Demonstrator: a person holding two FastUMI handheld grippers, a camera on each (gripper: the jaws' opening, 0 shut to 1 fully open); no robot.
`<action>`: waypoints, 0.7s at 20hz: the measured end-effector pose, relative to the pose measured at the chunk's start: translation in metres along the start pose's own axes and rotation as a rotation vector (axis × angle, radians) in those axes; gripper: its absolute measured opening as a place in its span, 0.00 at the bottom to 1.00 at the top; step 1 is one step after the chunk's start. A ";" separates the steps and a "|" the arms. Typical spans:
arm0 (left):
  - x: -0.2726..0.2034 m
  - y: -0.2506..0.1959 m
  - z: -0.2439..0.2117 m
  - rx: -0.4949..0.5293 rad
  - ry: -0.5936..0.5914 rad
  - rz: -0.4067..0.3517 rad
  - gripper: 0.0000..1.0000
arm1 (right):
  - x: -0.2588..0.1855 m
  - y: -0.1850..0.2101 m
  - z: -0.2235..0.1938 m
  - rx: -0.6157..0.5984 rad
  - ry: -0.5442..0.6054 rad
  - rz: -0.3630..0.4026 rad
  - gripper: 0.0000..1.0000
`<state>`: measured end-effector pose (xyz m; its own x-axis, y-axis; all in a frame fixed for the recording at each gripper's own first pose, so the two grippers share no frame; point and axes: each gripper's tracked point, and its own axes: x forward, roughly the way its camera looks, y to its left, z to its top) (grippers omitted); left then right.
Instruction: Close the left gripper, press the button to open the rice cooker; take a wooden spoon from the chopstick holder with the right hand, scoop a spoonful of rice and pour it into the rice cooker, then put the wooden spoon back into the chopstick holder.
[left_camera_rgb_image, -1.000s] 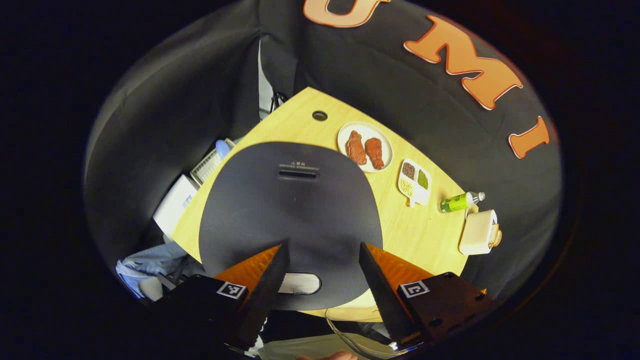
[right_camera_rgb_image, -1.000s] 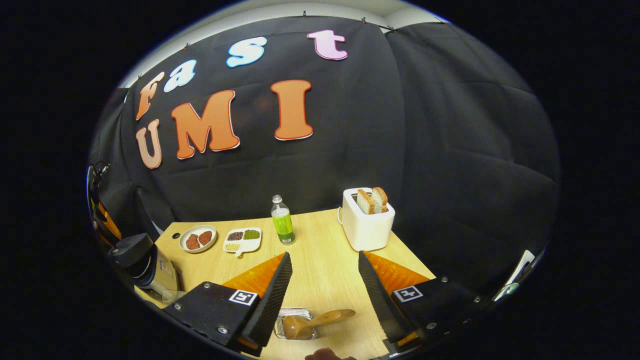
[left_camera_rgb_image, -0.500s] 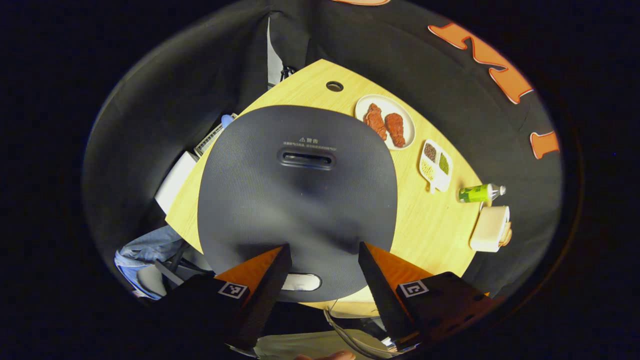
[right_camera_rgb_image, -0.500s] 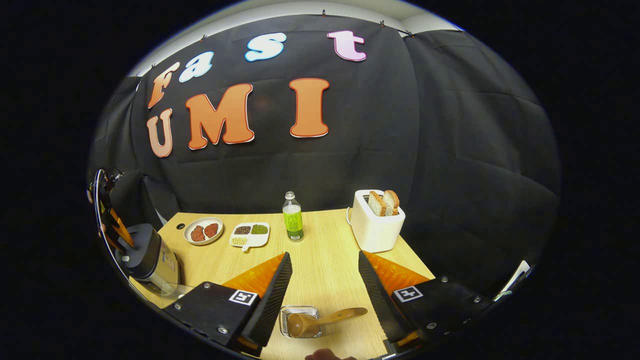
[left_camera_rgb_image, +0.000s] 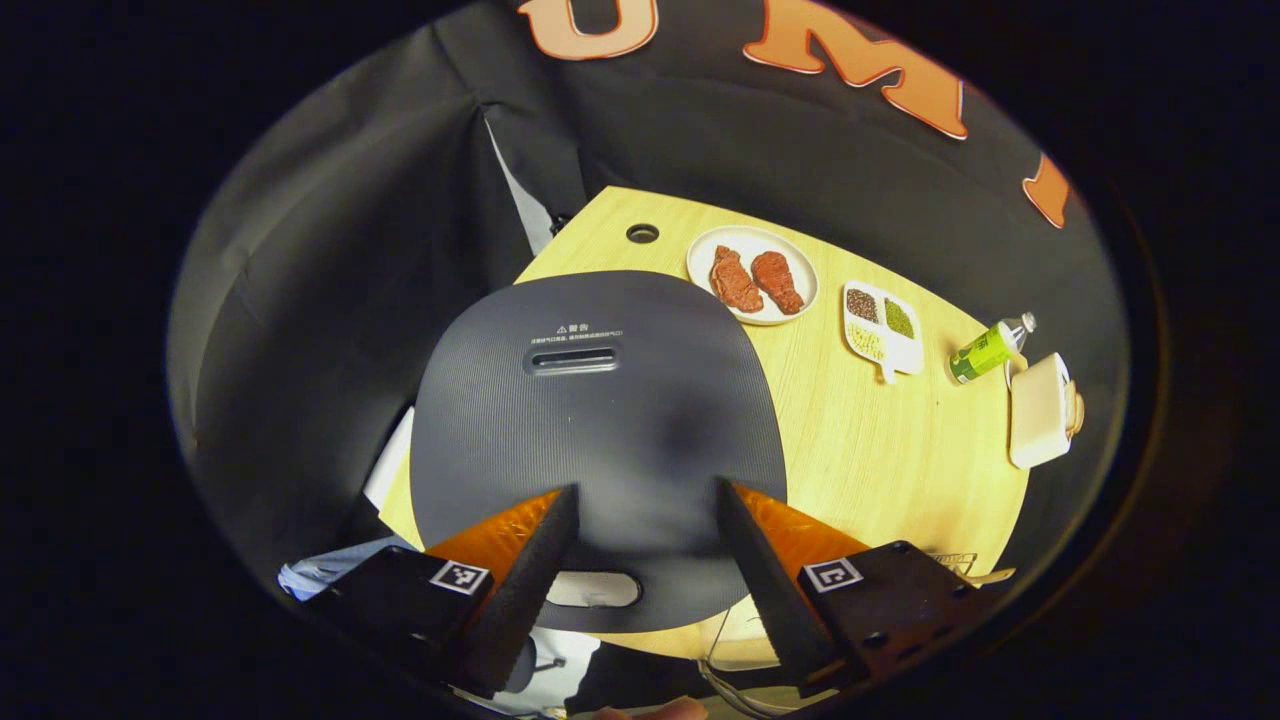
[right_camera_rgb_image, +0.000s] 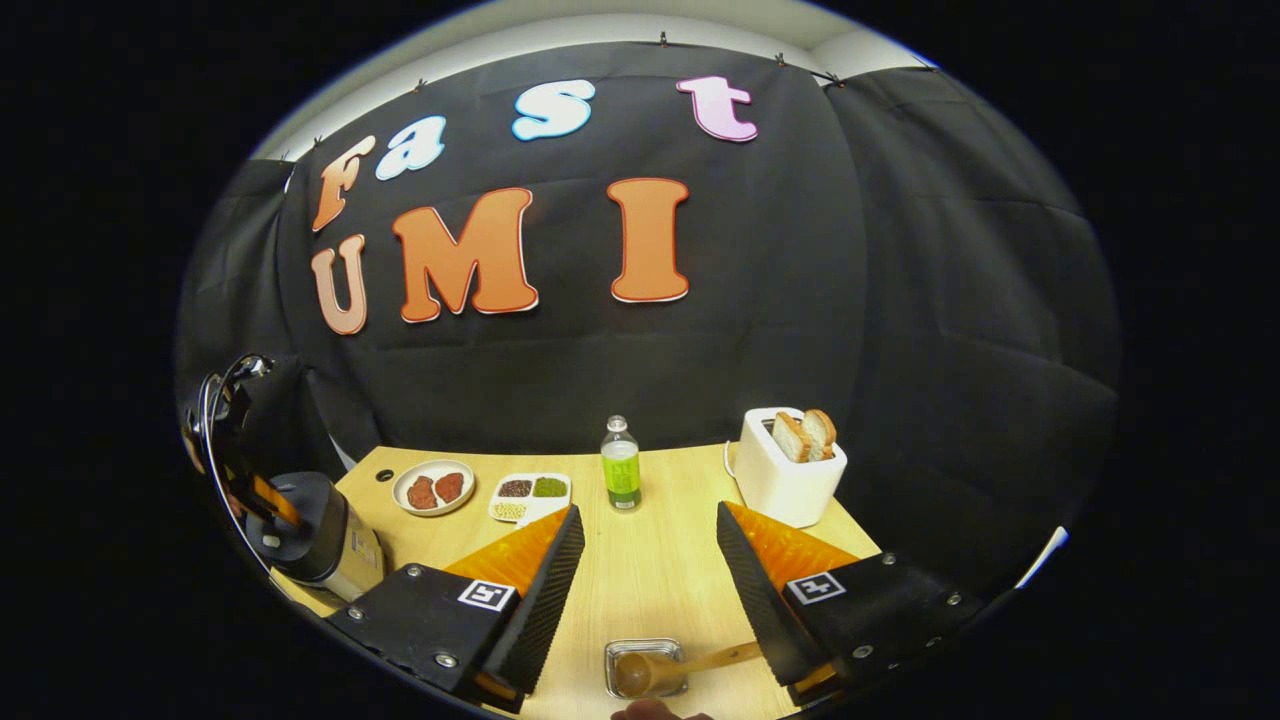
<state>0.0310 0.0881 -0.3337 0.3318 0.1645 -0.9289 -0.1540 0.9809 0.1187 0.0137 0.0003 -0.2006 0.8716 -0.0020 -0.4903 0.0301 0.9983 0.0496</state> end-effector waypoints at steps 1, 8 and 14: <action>0.001 0.000 0.000 0.025 -0.042 -0.005 0.94 | 0.001 0.005 0.002 -0.010 -0.005 0.009 0.84; -0.061 0.003 0.044 -0.014 -0.445 -0.066 0.94 | -0.004 0.033 0.044 -0.071 -0.119 0.045 0.83; -0.190 -0.009 0.100 0.052 -0.873 -0.083 0.96 | -0.019 0.058 0.081 -0.119 -0.241 0.093 0.83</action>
<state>0.0624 0.0584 -0.1230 0.9367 0.0921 -0.3377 -0.0623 0.9932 0.0981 0.0383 0.0536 -0.1179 0.9595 0.0907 -0.2668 -0.1009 0.9946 -0.0244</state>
